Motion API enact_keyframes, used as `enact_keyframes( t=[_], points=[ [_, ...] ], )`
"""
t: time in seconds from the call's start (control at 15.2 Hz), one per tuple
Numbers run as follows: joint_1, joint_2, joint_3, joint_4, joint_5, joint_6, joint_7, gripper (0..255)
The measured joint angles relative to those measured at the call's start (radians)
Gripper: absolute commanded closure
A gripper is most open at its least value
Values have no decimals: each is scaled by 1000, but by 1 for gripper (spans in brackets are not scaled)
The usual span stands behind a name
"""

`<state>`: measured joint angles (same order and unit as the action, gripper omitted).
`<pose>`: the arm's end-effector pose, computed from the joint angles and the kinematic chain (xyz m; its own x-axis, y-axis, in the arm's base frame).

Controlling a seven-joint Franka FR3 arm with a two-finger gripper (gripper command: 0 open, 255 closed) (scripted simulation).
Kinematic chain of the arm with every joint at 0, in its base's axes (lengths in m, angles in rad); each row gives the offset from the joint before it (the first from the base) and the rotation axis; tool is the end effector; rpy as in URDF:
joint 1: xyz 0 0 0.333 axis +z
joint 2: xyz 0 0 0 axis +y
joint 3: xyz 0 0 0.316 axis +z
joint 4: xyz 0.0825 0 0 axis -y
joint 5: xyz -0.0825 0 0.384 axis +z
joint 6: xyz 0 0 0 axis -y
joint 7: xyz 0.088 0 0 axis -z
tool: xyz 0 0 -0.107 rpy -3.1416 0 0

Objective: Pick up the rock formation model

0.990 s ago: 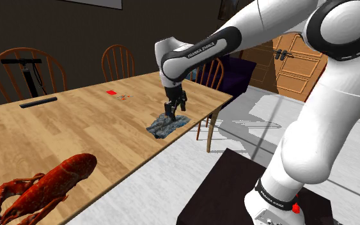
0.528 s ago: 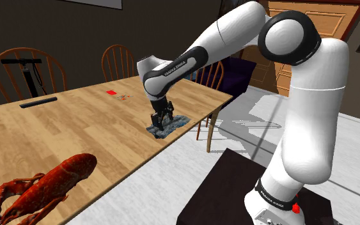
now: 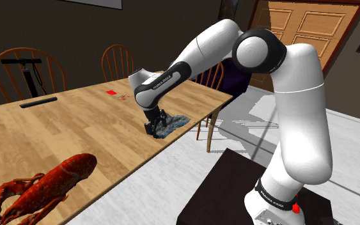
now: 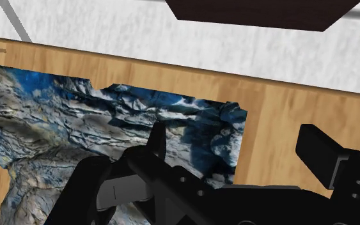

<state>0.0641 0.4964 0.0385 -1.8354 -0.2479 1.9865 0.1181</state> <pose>0.6044 0.0458 0.2373 0.9424 0.0827 -0.3240 0.1535 -0.9678 0.1995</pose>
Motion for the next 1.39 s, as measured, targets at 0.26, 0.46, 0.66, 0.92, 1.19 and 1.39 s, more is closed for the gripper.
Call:
enact_keyframes(
  t=[0.26,0.46,0.66,0.92,1.19,1.39],
  points=[
    [-1,34,-3,-2,-5,35,6,0],
    [-1,41,-3,-1,-6,41,8,255],
    [-1,41,-3,0,-6,41,8,255],
    [-1,41,-3,0,-6,41,8,255],
    [0,18,-1,-4,-3,21,4,255],
    [-1,-2,-1,3,0,-4,-3,255]
  ],
)
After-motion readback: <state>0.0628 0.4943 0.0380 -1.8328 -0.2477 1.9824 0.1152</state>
